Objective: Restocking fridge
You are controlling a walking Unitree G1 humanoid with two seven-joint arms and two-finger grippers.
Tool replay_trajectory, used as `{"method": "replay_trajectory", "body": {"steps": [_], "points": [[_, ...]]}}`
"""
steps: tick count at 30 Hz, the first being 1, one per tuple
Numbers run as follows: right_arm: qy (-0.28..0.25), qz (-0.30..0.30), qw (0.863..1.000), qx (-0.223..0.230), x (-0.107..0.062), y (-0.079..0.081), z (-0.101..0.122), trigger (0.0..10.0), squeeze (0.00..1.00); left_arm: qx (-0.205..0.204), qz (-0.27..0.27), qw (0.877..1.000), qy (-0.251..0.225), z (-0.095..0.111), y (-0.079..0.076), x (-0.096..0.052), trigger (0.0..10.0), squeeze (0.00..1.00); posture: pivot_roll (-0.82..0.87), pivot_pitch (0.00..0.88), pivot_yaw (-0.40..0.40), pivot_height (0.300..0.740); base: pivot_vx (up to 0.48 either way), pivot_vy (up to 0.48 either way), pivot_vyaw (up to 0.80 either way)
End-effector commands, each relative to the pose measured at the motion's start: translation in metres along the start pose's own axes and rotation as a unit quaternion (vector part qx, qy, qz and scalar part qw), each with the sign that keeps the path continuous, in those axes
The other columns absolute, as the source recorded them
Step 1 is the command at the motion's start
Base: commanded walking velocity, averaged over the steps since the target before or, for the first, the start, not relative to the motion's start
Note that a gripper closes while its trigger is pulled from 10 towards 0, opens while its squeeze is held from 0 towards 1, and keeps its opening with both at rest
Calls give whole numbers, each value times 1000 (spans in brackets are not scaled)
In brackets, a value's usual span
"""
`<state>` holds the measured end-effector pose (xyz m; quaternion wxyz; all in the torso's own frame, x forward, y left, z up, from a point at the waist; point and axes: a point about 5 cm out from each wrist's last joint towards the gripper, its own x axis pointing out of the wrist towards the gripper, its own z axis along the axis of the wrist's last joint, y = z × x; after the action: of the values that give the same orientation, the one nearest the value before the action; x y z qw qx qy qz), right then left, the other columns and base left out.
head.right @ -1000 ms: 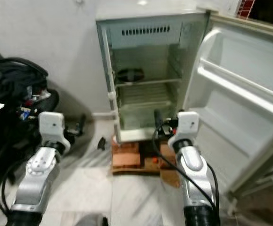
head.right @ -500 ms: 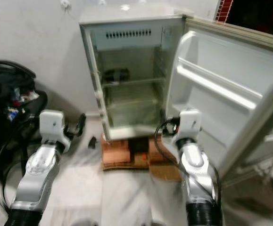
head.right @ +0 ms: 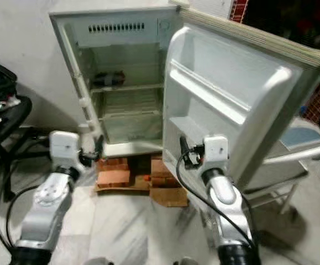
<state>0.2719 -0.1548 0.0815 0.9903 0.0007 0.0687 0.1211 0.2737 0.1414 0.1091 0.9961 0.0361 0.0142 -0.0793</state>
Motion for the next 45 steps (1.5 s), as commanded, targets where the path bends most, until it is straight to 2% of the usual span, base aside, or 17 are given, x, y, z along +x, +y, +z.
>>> {"method": "replay_trajectory", "body": {"steps": [1,4,5,9,10,13,16,18,21,27,36,42,45], "points": [[14,37,999,0,1,13,0,10000,0,8,9,1000,6,-1,8,-3,10000,0,20,0,23,740,0,-480,0],[61,51,997,-8,-6,11,-11,10000,0,10,5,1000,6,0,7,-5,10000,0,22,0,21,740,0,-480,0],[96,71,993,-3,-15,10,-19,10000,0,10,3,1000,8,-1,7,-8,10000,0,22,0,21,740,0,-480,0],[146,109,983,-23,-30,5,-33,10000,0,10,5,1000,14,-3,9,-11,10000,0,17,0,22,740,0,-480,0],[146,109,983,-23,-30,5,-33,10000,0,10,5,1000,14,-3,9,-11,10000,0,17,0,22,740,0,-480,0],[151,62,986,-46,-23,-13,-30,10000,0,13,1,1000,15,-3,7,-10,10000,0,15,0,24,740,0,-480,0],[119,19,991,-49,-12,-22,-17,10000,0,15,2,1000,17,-3,7,-10,10000,0,18,0,25,740,0,-480,0],[71,-15,996,-44,-2,-28,2,10000,0,18,7,1000,20,-3,8,-9,10000,0,22,0,25,740,0,-480,0],[10,-27,999,-40,10,-27,24,10000,0,23,15,999,25,-3,9,-9,10000,0,31,0,22,740,0,-320,267],[-62,-55,996,-31,22,-24,51,10000,0,18,25,999,24,-2,11,-11,10000,0,40,0,13,740,0,0,800],[-104,-37,994,-4,35,-23,69,10000,0,-7,61,998,34,-3,17,-13,10000,0,49,0,9,740,0,0,800],[-103,-39,994,-4,38,-18,67,10000,0,-3,71,997,36,-3,20,-13,10000,0,55,0,6,740,0,0,785],[-94,-64,993,-14,44,-17,66,10000,0,-3,73,997,39,-3,20,-13,10000,0,57,0,7,740,0,0,0]]}}
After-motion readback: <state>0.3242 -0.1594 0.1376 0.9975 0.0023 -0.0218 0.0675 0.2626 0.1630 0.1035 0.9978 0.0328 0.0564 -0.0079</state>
